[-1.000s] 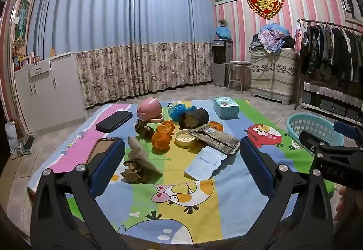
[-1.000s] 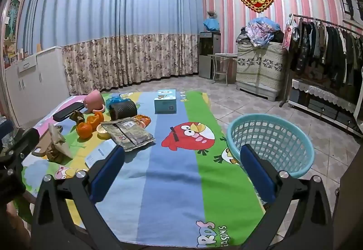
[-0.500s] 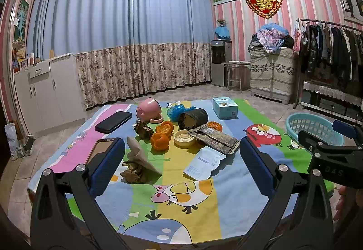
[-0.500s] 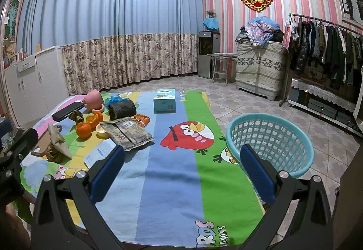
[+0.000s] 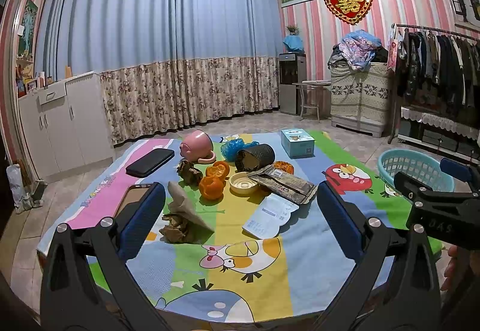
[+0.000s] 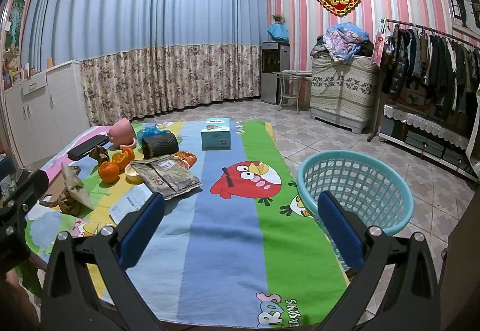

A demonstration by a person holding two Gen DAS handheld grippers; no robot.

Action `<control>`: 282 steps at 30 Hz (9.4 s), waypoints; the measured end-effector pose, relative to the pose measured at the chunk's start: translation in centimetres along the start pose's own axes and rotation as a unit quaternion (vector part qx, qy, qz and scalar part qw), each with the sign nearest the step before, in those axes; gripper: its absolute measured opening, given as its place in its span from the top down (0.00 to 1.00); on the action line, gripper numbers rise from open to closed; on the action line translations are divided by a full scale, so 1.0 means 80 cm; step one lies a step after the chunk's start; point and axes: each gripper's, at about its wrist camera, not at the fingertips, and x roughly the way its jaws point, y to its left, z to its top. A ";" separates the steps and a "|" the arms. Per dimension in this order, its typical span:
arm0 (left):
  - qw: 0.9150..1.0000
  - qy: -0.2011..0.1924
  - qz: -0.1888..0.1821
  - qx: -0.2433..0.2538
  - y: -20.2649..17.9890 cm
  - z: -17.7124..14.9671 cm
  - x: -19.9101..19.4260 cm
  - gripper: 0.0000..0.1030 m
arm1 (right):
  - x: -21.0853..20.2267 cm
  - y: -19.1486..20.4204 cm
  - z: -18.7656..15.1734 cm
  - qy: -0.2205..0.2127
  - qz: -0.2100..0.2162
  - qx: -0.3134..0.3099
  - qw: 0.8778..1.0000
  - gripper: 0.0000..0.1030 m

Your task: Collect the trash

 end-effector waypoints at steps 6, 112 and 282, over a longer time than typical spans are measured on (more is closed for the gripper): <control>1.000 0.000 0.000 0.000 -0.001 0.000 0.000 0.05 | 0.000 0.000 0.000 0.000 -0.001 0.000 1.000 0.04; 0.988 0.141 0.057 -0.032 0.107 -0.022 0.181 0.05 | 0.132 0.007 0.042 0.100 -0.004 -0.050 0.994 0.04; 0.992 0.071 -0.105 0.003 -0.116 0.110 0.208 0.05 | 0.141 -0.205 0.081 0.045 -0.024 0.083 0.995 0.11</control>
